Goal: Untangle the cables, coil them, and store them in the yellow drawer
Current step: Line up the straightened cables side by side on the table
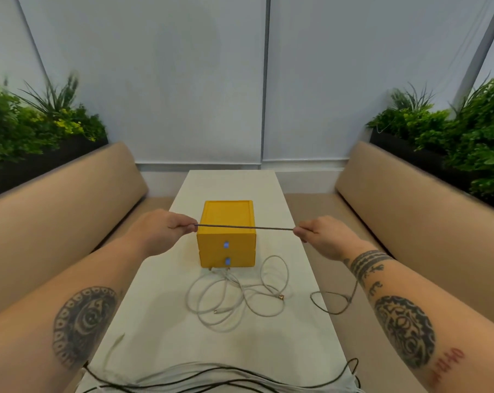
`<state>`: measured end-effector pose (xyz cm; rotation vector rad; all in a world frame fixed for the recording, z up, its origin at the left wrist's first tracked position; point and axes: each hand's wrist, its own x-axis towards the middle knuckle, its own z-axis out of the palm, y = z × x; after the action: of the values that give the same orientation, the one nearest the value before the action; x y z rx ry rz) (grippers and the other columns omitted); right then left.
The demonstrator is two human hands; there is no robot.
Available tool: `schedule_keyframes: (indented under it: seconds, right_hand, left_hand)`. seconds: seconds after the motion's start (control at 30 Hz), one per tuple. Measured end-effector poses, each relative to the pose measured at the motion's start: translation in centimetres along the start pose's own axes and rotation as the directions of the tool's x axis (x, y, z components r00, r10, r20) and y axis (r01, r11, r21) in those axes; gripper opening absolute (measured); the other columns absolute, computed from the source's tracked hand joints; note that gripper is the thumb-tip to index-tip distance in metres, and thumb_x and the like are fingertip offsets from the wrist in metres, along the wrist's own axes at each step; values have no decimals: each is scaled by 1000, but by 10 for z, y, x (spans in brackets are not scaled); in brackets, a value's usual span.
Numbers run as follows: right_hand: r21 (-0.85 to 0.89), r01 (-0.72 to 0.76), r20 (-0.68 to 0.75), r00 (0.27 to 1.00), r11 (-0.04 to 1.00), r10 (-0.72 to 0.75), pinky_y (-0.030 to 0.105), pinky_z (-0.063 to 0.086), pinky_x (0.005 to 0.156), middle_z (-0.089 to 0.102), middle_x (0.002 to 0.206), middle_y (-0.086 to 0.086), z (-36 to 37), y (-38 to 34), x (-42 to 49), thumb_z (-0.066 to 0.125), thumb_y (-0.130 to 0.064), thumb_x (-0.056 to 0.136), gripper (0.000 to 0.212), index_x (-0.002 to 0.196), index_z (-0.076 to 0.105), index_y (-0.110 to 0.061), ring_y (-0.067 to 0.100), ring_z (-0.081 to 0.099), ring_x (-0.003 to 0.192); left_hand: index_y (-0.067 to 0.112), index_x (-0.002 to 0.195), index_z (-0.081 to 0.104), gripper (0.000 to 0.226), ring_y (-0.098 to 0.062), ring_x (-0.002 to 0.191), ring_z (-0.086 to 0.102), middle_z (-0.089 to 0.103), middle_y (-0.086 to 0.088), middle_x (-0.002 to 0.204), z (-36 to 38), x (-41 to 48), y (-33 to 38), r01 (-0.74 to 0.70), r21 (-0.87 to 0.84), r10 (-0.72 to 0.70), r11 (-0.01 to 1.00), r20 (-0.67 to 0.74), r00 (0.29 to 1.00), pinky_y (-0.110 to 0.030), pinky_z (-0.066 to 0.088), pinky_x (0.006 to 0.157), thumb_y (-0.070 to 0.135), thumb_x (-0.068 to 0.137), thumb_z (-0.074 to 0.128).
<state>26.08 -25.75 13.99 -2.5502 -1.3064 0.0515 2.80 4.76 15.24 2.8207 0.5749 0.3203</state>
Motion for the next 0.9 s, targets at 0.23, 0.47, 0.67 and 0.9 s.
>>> schedule_keyframes:
  seconds: [0.23,0.47,0.67,0.9]
  right_hand:
    - [-4,-39,-16,999,999,39,28,29,55,54,65,-7,-6,3,1,41,-48,102,43,70,53,-24,6,48,66]
    - [42,55,24,998,998,-56,25,35,58,59,75,-11,-10,-42,9,42,-46,103,42,82,66,-20,5,52,71]
    - [39,193,-4,981,980,-193,32,41,63,61,79,0,-8,-103,26,40,-44,104,42,81,62,-17,19,54,77]
    - [65,161,6,987,985,-161,36,47,75,61,87,-4,-12,-114,35,35,-41,105,41,93,68,-19,19,57,86]
  left_hand:
    - [45,104,72,20,-9,104,59,69,17,110,10,-4,-21,77,-86,-74,993,42,996,-30,46,87,37,101,53]
    - [44,112,66,45,-12,98,61,70,17,100,17,6,-22,166,67,-179,984,377,909,-34,49,92,68,96,31]
    - [32,106,74,67,-16,59,43,68,-3,78,14,24,43,176,-396,-19,901,370,929,-31,41,70,70,97,20]
    - [22,69,67,43,-14,66,51,58,0,69,1,40,65,-46,-278,70,959,77,995,-29,38,60,47,100,51]
